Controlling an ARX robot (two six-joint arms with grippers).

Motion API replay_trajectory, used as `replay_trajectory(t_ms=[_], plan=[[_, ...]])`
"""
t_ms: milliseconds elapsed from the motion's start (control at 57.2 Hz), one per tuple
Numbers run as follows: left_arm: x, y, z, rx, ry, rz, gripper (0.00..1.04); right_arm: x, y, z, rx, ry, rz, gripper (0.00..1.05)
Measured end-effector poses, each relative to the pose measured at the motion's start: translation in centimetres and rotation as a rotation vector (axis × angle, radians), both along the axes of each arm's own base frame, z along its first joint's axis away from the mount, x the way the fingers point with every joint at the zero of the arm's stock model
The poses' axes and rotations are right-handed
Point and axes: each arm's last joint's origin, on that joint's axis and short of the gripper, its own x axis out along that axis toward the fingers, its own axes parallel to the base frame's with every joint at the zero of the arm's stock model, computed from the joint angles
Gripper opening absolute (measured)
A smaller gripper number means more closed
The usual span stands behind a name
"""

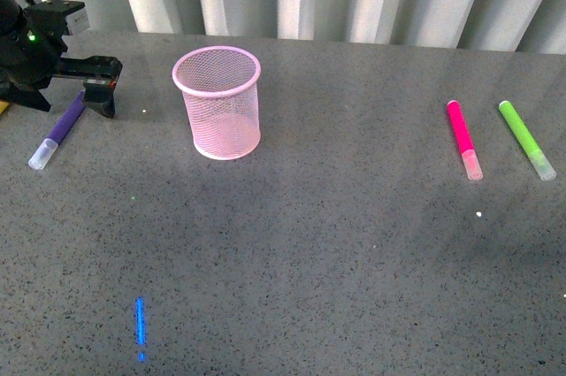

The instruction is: Insert purple and pink pens into pink cup

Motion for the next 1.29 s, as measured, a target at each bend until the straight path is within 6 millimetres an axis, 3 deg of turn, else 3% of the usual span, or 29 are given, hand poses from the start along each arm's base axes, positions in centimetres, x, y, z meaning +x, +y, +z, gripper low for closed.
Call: replay_trajectory(t_ms=[157, 437, 560, 717, 1102, 1224, 1294], plan=[[0.2, -0.2, -0.3, 0.004, 0.011, -0.015, 0.98, 0.0, 0.0, 0.0, 0.000, 0.000, 0.000, 0.98], [0.4, -0.8, -0.3, 0.018, 0.036, -0.039, 0.58, 0.0, 0.0, 0.0, 0.000, 0.000, 0.000, 0.98], [0.3, -0.9, -0.2, 0.046, 0.057, -0.060, 0.35, 0.0, 0.0, 0.0, 0.000, 0.000, 0.000, 0.98], [0.2, -0.8, -0.2, 0.072, 0.076, -0.073, 0.15, 0.0, 0.0, 0.0, 0.000, 0.000, 0.000, 0.98], [-1.0, -0.8, -0.1, 0.091, 0.080, -0.085, 0.12, 0.0, 0.0, 0.0, 0.000, 0.000, 0.000, 0.98], [-1.9, -1.1, 0.5, 0.044, 0.039, -0.089, 0.12, 0.0, 0.0, 0.0, 0.000, 0.000, 0.000, 0.98], [-2.1, -1.4, 1.9, 0.019, -0.082, -0.071, 0.12, 0.0, 0.0, 0.0, 0.000, 0.000, 0.000, 0.98]])
